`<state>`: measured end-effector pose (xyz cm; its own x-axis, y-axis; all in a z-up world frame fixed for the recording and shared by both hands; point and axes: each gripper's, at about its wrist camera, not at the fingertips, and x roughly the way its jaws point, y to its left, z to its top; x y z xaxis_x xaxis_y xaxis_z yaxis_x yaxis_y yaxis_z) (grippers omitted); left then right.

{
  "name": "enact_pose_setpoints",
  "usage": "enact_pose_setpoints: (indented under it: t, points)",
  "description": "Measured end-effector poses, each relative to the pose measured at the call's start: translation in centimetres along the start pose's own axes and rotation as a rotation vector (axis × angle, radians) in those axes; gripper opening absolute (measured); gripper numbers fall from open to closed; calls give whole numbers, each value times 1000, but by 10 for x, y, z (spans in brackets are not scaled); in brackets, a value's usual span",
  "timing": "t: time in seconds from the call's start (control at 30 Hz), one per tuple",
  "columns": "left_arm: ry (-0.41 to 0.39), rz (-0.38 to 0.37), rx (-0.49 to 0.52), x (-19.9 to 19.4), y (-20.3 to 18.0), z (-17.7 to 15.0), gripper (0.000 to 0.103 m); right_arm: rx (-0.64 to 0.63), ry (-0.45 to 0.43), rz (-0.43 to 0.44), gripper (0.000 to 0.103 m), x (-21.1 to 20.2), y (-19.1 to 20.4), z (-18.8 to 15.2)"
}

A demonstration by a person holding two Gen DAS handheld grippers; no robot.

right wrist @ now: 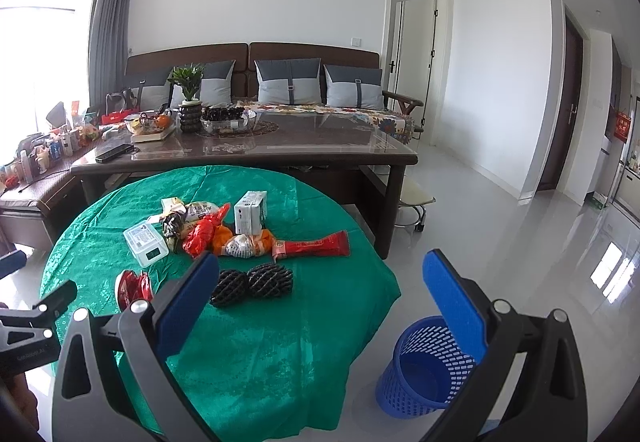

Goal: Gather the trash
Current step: 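Grasp the crushed red Coke can with the left gripper while the right grasps the black mesh scrubbers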

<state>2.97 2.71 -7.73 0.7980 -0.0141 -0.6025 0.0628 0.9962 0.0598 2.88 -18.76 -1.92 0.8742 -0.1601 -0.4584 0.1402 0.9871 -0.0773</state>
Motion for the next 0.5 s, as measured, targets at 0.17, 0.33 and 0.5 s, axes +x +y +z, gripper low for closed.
enact_pose_setpoints:
  t: [0.17, 0.33, 0.5]
  points:
    - [54, -33, -15, 27, 2, -17, 98, -4, 36, 10, 98, 15, 1, -7]
    - [106, -63, -22, 60, -12, -21, 98, -3, 69, 13, 98, 30, 1, -15]
    - [130, 9, -22, 102, -27, -20, 98, 11, 96, 2, 98, 43, -6, -21]
